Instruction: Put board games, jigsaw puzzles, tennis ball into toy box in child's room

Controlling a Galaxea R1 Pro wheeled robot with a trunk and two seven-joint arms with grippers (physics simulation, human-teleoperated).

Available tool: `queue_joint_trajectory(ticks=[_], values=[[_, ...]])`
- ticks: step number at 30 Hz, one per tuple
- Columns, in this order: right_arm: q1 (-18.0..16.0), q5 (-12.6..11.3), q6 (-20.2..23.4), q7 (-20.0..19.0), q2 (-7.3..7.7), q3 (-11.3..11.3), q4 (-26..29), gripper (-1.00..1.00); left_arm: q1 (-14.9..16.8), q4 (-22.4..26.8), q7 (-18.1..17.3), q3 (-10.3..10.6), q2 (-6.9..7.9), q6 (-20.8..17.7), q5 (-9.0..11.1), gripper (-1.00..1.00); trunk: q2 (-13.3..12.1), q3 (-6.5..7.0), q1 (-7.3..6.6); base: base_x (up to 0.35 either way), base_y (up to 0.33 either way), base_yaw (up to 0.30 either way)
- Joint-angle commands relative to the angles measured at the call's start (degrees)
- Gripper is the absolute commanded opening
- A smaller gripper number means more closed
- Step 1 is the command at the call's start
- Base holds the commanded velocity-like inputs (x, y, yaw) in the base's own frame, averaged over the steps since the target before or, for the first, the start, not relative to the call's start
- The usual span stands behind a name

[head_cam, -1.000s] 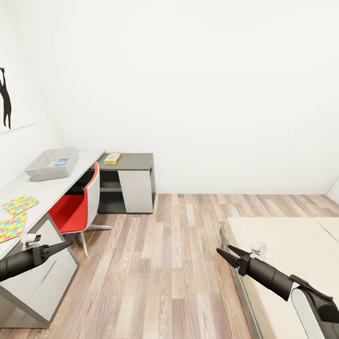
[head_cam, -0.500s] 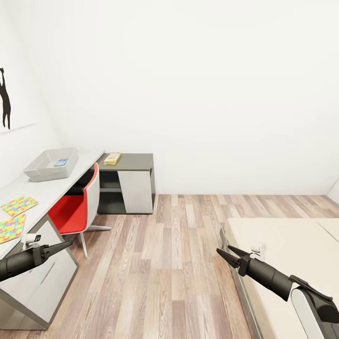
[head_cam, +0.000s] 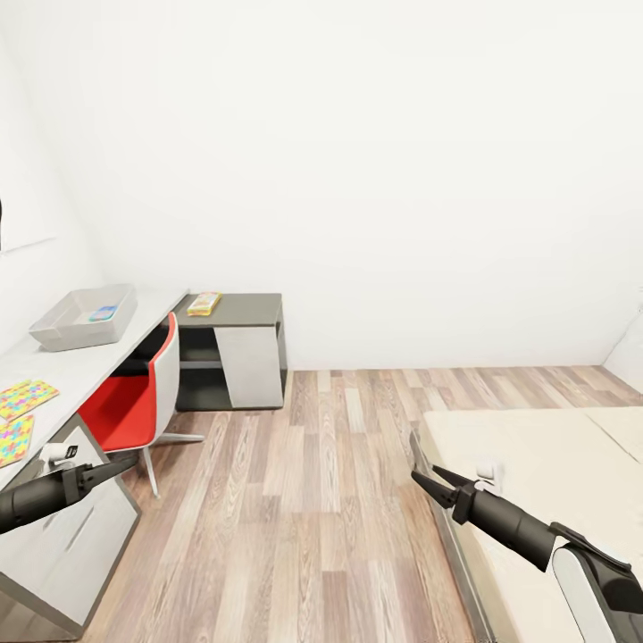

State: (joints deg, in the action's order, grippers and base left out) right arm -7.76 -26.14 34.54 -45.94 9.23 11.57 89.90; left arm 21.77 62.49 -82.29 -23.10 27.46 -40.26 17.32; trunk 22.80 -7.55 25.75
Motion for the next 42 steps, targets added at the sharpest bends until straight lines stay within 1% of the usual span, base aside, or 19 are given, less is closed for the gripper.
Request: queue_joint_trajectory(ticks=[1, 14, 31, 42], values=[[-0.1, -0.3, 0.4, -0.1, 0.00, 0.1, 0.0, 1.00, 0.0, 0.0, -0.2, 0.0, 0.03, -0.6, 0.1, 1.00, 0.1, -0.06, 0.03, -0.073, 0.107, -0.203], [-0.1, -0.4, 0.4, 0.0, 0.00, 0.1, 0.0, 1.00, 0.0, 0.0, -0.2, 0.0, 0.05, -0.6, 0.1, 1.00, 0.1, 0.79, 0.03, -0.152, 0.157, -0.215], [-0.1, -0.4, 0.4, 0.0, 0.00, 0.1, 0.0, 1.00, 0.0, 0.0, -0.2, 0.0, 0.05, -0.6, 0.1, 1.00, 0.1, 1.91, 0.03, -0.120, 0.062, -0.219], [-0.1, -0.5, 0.4, 0.0, 0.00, 0.2, -0.1, 1.00, 0.0, 0.0, -0.2, 0.0, 0.05, -0.6, 0.1, 1.00, 0.1, 2.64, 0.03, -0.093, 0.014, -0.219]])
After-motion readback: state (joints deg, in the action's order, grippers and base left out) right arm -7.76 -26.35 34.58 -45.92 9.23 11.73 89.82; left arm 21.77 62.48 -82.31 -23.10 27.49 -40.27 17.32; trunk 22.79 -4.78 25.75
